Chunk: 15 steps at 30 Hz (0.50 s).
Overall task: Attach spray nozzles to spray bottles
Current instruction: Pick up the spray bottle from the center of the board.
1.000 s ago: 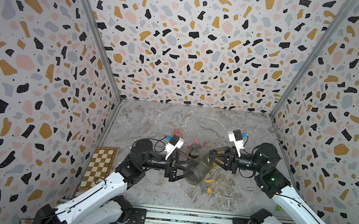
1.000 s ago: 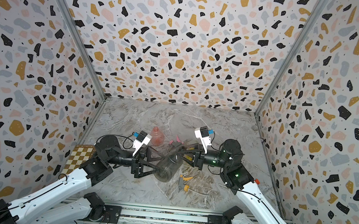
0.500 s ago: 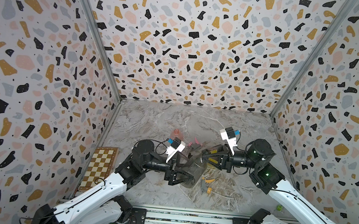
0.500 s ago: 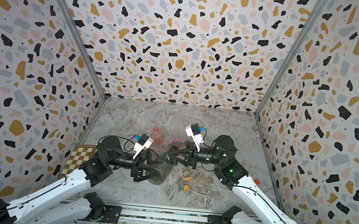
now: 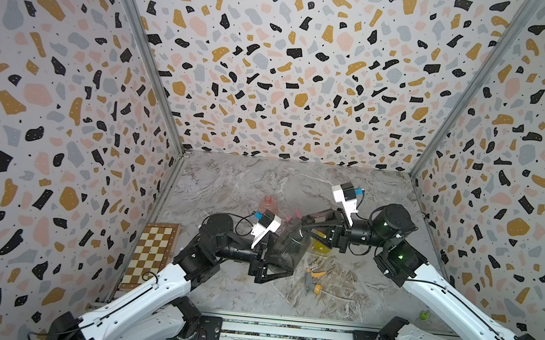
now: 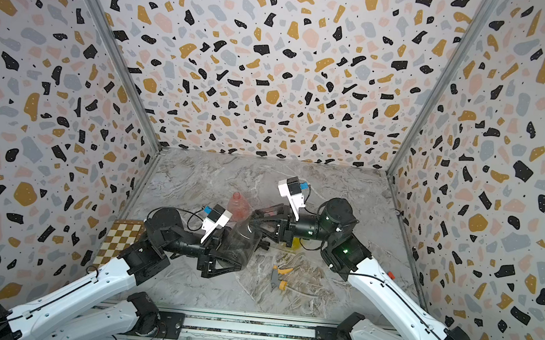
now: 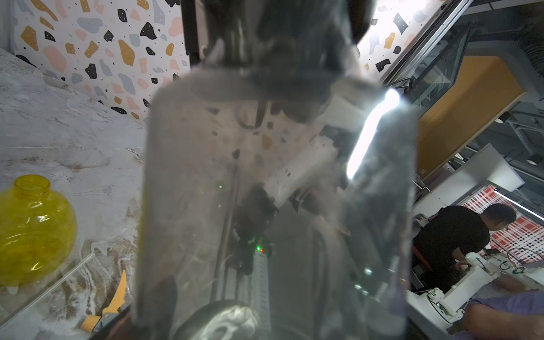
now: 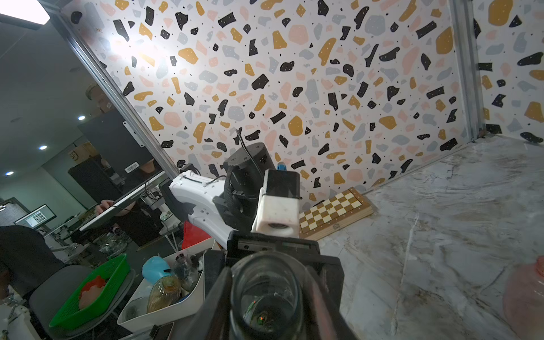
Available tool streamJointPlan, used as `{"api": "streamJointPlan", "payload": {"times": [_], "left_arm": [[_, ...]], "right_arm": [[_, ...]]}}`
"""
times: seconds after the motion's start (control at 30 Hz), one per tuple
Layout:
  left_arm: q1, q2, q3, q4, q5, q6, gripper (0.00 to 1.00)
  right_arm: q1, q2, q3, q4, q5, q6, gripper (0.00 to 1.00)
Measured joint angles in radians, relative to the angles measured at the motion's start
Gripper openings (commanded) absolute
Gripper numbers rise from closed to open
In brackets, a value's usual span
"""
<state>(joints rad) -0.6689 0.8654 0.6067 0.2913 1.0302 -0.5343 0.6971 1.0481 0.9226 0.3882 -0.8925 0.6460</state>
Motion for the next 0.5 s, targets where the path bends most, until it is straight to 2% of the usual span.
{"api": "streamJointPlan", "payload": {"times": [0.4,0.5], "left_arm": [[-0.002,-0.001,0.011,-0.033,-0.003,0.011,1.00],[-0.002,-0.001,0.015,-0.040,-0.007,0.016,0.97]], "right_arm": [[0.012,0.014,0.001,0.024,0.016,0.000,0.29],[0.012,0.014,0.001,0.024,0.019,0.000,0.30]]}}
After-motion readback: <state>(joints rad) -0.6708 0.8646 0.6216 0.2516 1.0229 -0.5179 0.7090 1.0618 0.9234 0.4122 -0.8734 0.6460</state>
